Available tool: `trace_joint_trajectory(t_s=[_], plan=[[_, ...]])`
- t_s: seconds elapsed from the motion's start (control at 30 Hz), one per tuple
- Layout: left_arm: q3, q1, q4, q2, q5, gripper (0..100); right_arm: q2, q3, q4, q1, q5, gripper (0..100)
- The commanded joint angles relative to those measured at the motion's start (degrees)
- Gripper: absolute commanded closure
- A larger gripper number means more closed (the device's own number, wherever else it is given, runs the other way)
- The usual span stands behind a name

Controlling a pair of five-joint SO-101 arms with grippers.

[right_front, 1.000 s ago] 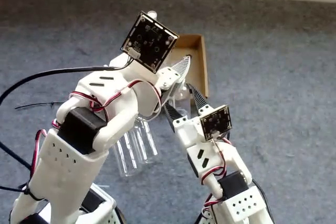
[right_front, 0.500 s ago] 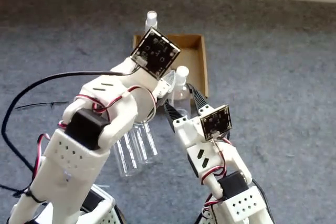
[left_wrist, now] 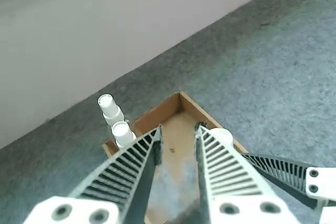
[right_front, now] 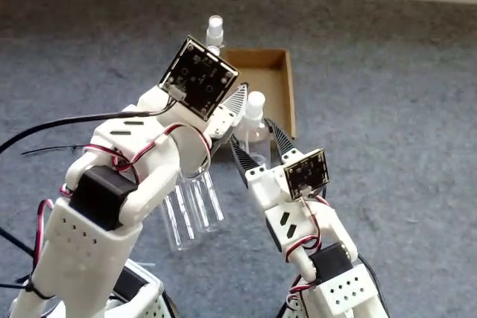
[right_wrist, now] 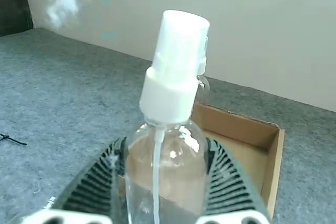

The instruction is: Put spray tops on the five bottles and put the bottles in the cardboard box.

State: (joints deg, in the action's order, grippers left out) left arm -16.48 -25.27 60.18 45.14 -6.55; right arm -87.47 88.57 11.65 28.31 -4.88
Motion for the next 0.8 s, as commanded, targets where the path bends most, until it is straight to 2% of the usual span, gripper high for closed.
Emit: trace_joint_trajectory(t_s=[0.0,0.3,0.77], plan=[[4.09,0.4,-1.23,-4.26,-0.7,89,-0.75,-0.75,0.04,-0.57,0.53,99.5],[5.32,-2.95,-0.97,-6.2,-2.46,89,-0.75,-0.75,0.04,-0.57,0.53,99.5],[-7.34,-1.1,-1.32,-2.07,-2.73,89,-0.75,-0.75,0.04,-0.84,0.53,99.5]])
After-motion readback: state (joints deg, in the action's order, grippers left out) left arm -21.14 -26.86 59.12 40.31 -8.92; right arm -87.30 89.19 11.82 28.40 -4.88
